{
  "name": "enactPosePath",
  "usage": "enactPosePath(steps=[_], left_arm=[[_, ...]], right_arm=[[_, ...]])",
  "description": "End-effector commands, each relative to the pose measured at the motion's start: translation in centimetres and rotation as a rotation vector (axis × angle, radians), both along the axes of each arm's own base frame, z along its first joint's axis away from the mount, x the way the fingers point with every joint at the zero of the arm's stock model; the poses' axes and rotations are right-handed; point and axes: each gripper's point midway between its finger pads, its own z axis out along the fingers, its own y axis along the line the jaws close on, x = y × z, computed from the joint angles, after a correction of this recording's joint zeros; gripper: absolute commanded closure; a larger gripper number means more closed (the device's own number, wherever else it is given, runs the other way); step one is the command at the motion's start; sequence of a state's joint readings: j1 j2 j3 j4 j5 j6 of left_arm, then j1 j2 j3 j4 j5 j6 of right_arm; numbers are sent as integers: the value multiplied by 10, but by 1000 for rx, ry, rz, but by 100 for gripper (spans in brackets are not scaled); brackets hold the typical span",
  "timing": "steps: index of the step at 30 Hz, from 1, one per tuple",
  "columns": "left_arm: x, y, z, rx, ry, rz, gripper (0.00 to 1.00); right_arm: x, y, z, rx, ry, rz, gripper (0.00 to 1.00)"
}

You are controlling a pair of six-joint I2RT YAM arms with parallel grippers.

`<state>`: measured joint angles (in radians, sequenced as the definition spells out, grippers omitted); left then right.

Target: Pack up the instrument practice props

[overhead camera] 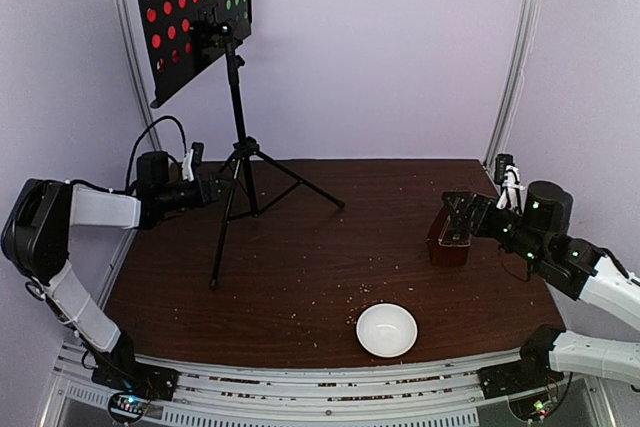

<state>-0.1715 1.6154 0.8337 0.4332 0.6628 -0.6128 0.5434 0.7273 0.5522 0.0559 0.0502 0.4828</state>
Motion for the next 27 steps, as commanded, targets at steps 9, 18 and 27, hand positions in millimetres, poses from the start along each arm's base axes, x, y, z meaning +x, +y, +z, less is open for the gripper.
enactPosePath(steps=[9,18,27], left_arm=[[23,-30,28,-84,-122,-148,56],[16,-36,36,-56,-183,-151,95],[-14,-21,44,34,-240,30,100]], right_arm=[[-9,11,-9,74,-10,74,0],[-10,12,-14,81,-3,83,0],[-10,15,-13,95,-8,93,0]])
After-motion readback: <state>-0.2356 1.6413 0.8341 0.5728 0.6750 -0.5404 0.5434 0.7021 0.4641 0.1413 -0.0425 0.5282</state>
